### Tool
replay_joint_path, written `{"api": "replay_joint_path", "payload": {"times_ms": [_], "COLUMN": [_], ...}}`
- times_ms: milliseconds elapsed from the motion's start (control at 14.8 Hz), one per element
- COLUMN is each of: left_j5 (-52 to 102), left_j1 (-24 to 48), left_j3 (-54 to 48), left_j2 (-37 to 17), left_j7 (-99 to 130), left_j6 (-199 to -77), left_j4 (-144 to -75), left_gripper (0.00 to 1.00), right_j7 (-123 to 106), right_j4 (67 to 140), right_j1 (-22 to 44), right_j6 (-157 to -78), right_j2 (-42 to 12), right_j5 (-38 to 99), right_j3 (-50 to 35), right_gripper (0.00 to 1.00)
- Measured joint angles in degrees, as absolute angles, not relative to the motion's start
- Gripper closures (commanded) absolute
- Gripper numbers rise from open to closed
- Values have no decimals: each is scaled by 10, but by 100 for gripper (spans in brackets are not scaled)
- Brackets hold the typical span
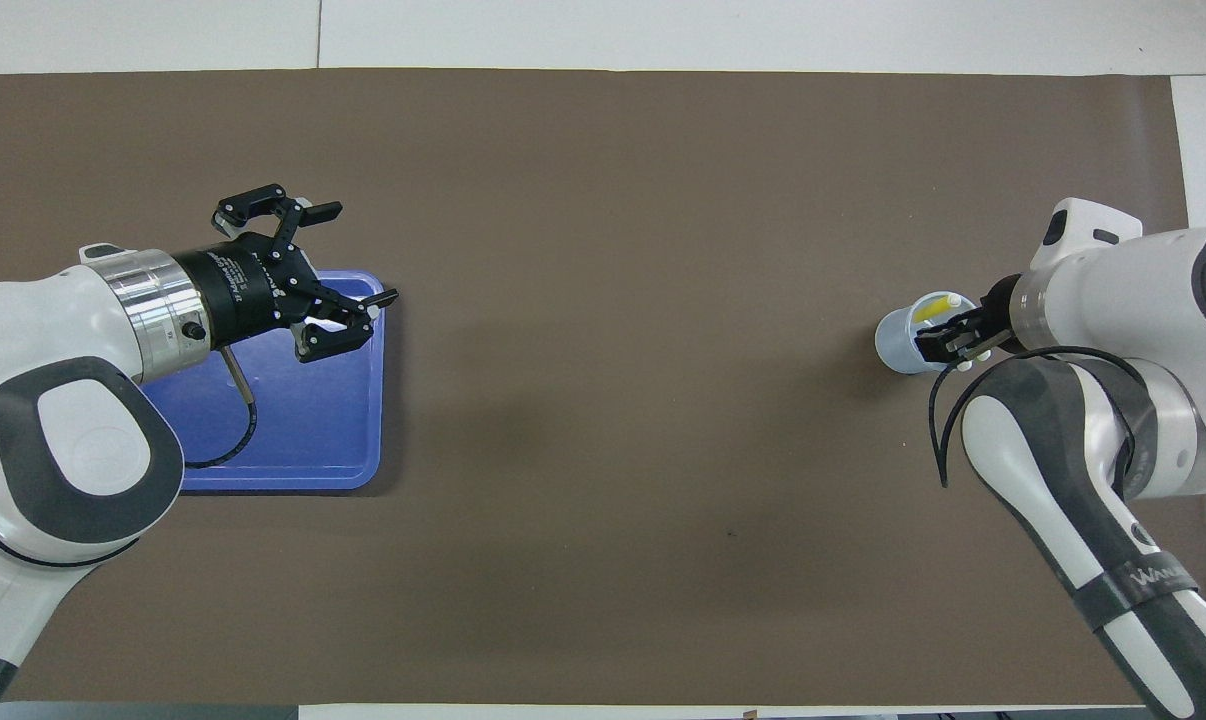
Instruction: Transfer and insert pens with both arms
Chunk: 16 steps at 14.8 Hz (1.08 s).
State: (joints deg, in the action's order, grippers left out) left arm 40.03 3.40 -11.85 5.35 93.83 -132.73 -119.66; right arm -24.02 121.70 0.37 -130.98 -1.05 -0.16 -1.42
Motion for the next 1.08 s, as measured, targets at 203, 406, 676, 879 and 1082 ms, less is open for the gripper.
{"api": "replay_joint_path", "payload": {"times_ms": [203, 406, 676, 879, 1082], "left_j5": [301, 236, 145, 98, 59], "left_j1": [36, 38, 39, 43, 43], "left_j3": [-117, -114, -98, -71, -41], "left_j2": [53, 51, 47, 41, 35], "left_j7": [864, 745, 580, 434, 304], "left_j6": [-1216, -1133, -1060, -1010, -970], "left_j4": [-1162, -1141, -1120, -1096, -1061], "left_gripper": [0, 0, 0, 0, 0], "right_j7": [-240, -211, -129, -52, -21], "right_j4": [1187, 1133, 1063, 1016, 976], "right_j1": [4, 3, 3, 3, 3], "right_j6": [-1283, -1208, -1106, -1028, -974], "right_j2": [-5, 2, 5, 5, 5], "right_j5": [-2, -2, -2, -2, -2], "right_j3": [-14, -6, 10, 16, 19], "right_gripper": [0, 0, 0, 0, 0]}}
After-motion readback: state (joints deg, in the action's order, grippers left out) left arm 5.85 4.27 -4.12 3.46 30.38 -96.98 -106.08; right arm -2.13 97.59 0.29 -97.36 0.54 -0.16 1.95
